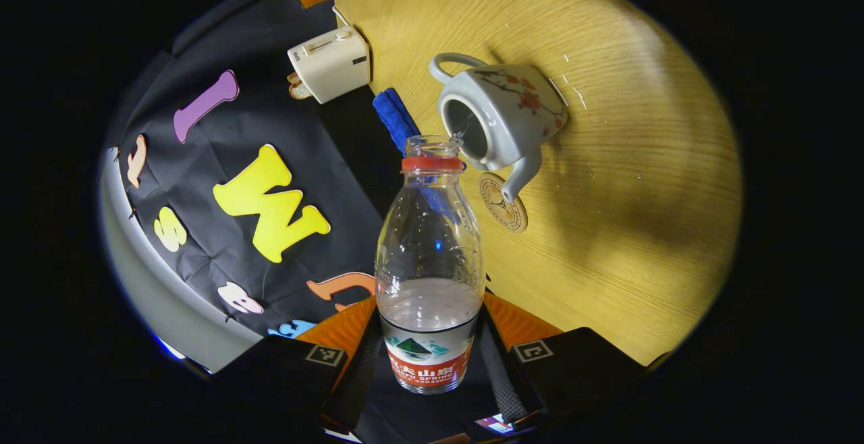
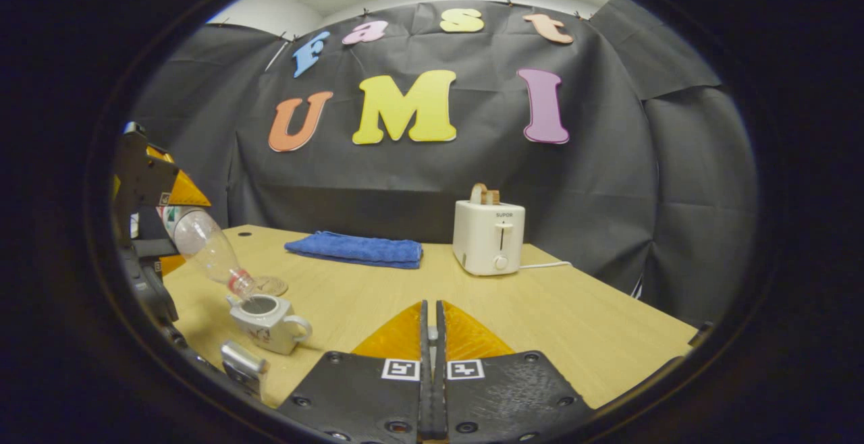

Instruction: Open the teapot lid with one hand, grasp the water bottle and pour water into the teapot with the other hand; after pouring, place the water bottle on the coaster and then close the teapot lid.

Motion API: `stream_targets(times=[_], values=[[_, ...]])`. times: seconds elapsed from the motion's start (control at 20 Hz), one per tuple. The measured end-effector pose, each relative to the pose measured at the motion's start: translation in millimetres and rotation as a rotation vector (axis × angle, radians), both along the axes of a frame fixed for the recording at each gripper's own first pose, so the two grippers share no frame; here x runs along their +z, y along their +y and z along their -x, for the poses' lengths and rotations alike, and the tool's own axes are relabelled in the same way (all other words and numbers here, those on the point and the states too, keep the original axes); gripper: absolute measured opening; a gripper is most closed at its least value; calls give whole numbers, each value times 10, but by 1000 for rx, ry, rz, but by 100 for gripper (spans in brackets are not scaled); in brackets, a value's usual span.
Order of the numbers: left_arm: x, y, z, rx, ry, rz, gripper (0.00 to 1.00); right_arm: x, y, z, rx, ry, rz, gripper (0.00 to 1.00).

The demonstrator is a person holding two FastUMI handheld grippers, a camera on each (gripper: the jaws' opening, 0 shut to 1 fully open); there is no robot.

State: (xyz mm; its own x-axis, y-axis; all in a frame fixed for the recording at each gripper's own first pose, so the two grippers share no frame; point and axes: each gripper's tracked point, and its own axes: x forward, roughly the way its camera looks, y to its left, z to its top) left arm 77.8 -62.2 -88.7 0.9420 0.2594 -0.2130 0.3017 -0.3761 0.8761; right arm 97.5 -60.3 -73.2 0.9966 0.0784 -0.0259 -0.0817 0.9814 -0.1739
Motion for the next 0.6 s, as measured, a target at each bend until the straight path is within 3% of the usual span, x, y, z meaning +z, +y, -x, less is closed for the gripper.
stream_targets(times=[0.6], values=[[364,-149,-17,-14,9,-194,76,72,-35,22,5,-16,-10,0]])
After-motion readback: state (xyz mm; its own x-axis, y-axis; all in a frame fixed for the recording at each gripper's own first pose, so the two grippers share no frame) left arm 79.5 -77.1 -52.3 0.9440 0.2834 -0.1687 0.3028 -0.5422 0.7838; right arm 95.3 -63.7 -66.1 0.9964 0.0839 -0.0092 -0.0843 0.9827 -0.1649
